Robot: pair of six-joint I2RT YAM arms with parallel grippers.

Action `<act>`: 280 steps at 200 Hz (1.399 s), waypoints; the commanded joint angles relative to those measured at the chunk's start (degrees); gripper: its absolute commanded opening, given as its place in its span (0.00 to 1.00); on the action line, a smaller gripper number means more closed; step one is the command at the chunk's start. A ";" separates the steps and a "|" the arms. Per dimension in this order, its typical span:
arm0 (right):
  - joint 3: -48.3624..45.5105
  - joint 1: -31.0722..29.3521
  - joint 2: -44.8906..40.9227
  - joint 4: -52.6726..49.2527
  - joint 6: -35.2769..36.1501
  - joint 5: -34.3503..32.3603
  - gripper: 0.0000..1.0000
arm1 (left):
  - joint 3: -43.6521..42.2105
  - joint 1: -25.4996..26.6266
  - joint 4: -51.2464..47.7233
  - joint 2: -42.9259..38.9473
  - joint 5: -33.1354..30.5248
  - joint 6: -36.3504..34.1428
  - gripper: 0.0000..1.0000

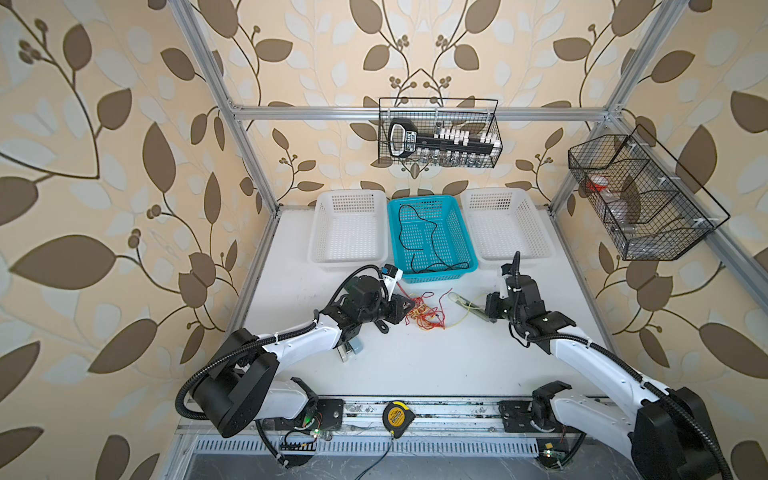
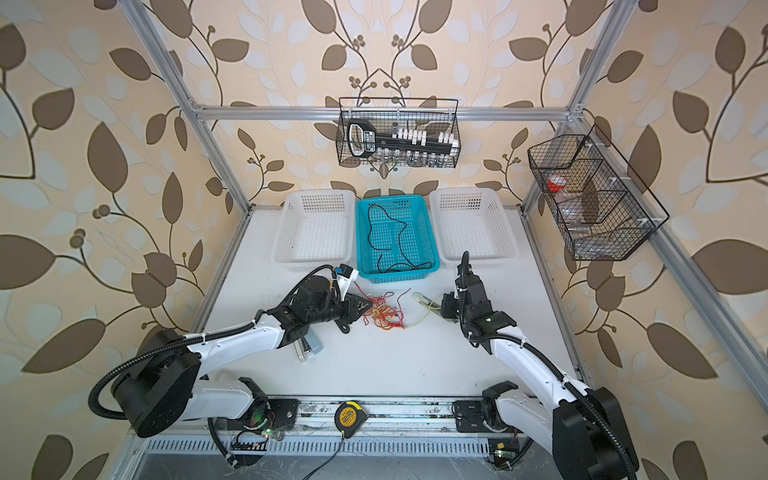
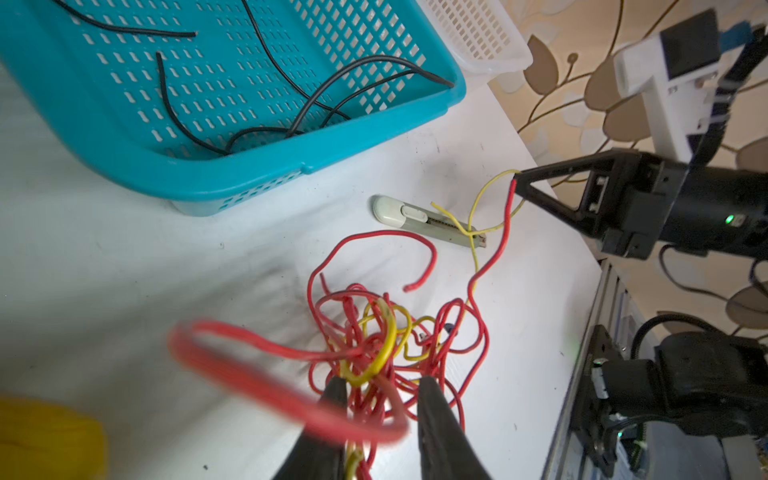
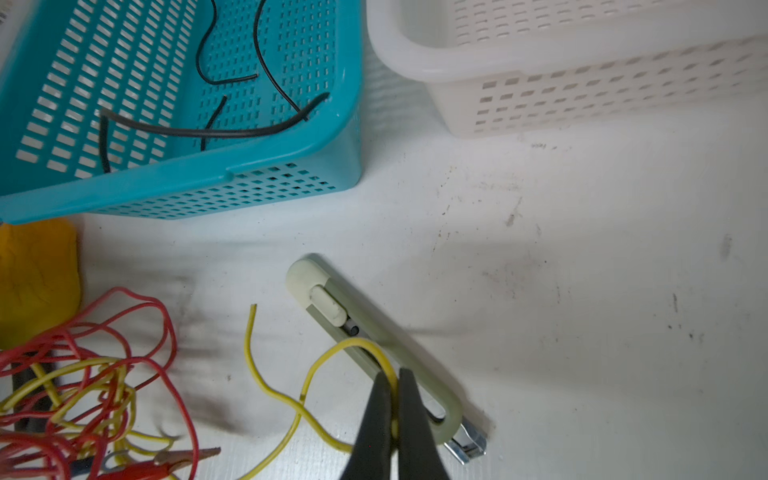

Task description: Untangle the cables

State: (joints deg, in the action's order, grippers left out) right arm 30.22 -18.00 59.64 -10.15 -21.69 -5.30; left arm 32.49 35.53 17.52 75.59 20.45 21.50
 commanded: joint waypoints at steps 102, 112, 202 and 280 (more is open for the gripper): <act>2.92 -0.33 -3.63 0.44 2.26 2.13 0.02 | -1.29 -0.13 -6.66 -13.46 -4.79 -5.97 0.99; 3.25 -0.35 -3.61 0.27 2.44 2.31 0.02 | -1.16 -0.18 -6.98 -13.87 -4.69 -6.21 0.99; 5.34 -0.32 -3.36 -0.99 3.54 1.27 0.02 | -2.27 -0.15 -6.19 -18.32 -10.32 1.48 0.99; 7.25 -0.34 -6.21 -1.42 4.82 4.32 0.02 | -4.79 -0.12 -10.93 -23.79 -18.27 5.13 0.99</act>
State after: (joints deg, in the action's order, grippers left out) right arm 34.59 -18.00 54.81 -10.92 -18.06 -2.11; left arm 28.64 35.53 7.05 53.58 3.84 26.30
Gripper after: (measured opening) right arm 0.048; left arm 0.989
